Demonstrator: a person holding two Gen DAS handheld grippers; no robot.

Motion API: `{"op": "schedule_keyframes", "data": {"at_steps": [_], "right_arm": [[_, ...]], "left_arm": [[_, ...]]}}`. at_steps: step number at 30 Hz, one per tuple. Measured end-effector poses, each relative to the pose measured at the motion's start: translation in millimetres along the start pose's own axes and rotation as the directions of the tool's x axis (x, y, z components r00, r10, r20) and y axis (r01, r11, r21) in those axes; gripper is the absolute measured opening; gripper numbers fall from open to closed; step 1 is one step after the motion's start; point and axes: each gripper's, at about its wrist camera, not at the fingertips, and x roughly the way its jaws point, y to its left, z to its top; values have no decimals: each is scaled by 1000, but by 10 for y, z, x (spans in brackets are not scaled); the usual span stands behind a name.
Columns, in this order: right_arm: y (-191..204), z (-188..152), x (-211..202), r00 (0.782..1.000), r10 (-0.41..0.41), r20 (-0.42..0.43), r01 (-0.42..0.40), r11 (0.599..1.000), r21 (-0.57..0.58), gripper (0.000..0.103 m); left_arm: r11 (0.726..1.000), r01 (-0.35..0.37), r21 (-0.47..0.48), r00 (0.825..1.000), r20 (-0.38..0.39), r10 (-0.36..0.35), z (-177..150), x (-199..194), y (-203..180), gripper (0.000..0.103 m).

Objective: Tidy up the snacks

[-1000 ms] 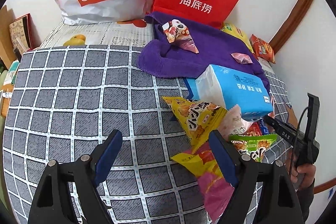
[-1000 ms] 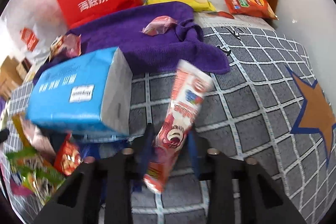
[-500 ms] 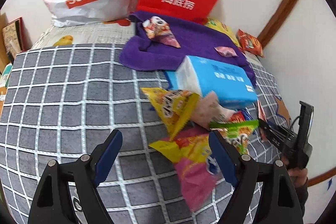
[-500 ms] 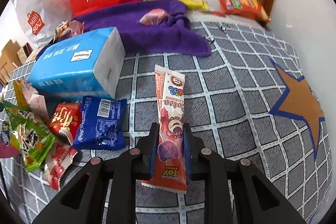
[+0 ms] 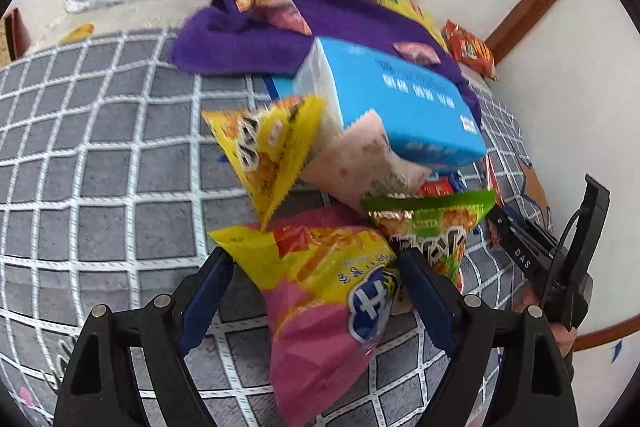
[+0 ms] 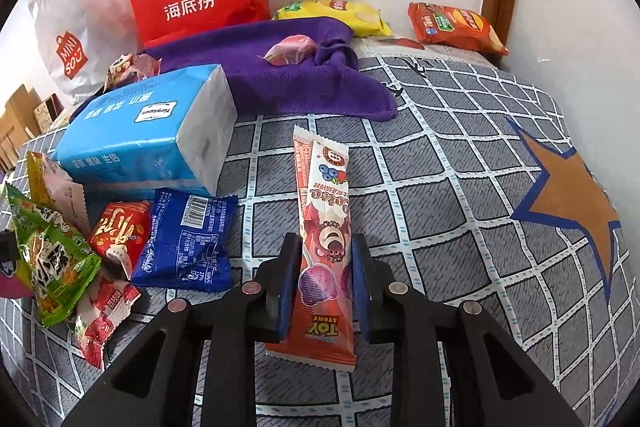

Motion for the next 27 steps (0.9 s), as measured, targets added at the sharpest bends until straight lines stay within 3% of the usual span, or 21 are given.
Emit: {"op": "schedule_keyframes", "data": {"at_steps": [7,18,21,27], "right_arm": [[18,-4,-3,1000,-2,0,2,1000,-2,26],[-14,-8,-64,1000,-7,-14,7,1000,-26,20],[-68,7,-206,999,36,-16,-36,999,11,20],[-81,64,-641,999,24,48,-24,1000,-4,20]], "left_arm": [[1000,20,21,1000,-9,-19,-52,-9,-47,57],[999,-32,17,999,27,31,-115,-393,110,56],[999,-47,13,998,48,46,-167,-506,158,56],[999,-38,16,996,80,37,-233,-709,162,56]]}}
